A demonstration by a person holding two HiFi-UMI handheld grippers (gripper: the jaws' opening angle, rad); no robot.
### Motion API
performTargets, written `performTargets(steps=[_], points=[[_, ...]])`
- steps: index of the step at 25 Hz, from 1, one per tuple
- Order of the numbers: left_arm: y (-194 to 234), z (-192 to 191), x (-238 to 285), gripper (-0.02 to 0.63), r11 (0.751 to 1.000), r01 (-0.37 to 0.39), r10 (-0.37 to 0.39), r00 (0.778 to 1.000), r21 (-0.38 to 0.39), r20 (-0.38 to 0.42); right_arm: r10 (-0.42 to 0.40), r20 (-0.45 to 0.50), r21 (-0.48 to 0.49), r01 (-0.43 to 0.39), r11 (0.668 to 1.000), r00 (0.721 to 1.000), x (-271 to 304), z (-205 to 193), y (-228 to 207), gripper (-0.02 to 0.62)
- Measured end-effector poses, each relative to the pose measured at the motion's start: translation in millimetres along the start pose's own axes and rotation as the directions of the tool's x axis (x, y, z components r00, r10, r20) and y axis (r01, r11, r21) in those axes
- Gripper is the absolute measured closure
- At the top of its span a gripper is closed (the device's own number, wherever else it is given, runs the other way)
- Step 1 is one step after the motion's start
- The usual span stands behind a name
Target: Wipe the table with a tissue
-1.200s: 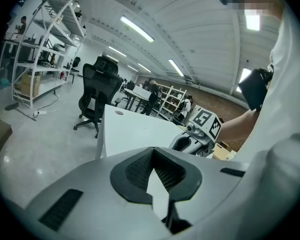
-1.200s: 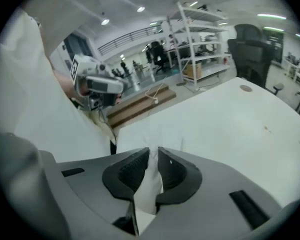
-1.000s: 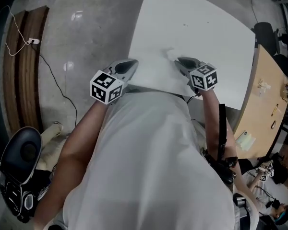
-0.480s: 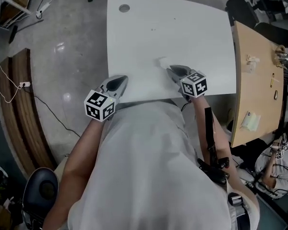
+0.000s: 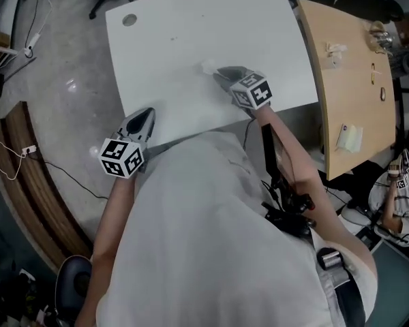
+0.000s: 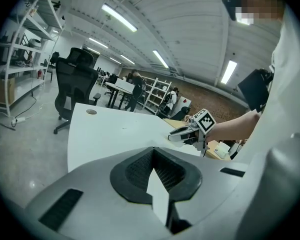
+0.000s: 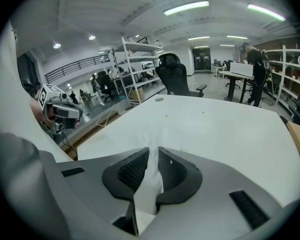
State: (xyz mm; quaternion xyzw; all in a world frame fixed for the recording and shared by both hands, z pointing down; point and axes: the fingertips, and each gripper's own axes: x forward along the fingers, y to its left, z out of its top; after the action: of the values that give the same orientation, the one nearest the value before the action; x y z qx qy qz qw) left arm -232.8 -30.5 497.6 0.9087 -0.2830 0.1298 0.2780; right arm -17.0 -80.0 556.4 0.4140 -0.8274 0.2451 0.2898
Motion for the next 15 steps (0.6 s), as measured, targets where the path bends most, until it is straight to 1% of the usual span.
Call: performTargets(steps=[7,12,15], points=[[-16,0,13,0.6,0.999,-0.037,0.037,0.999,-0.015,-0.018,0.029,0.01,0.001,-0.029,1.0,1.0,1,7,-22,0.535],[-16,4,17,0.601,0.997,-0.074,0.073,0.997,-0.025,-0.033,0.052,0.017,-0.003,-0.051,0.999,0.999,11,15,-35,0.535],[-15,8,25,0.601,0.995,-0.097,0.096,0.995,-0.034,-0.023,0.055,0.008,0.004,-0.055,0.998,0.998,17,15,-45,0.535]])
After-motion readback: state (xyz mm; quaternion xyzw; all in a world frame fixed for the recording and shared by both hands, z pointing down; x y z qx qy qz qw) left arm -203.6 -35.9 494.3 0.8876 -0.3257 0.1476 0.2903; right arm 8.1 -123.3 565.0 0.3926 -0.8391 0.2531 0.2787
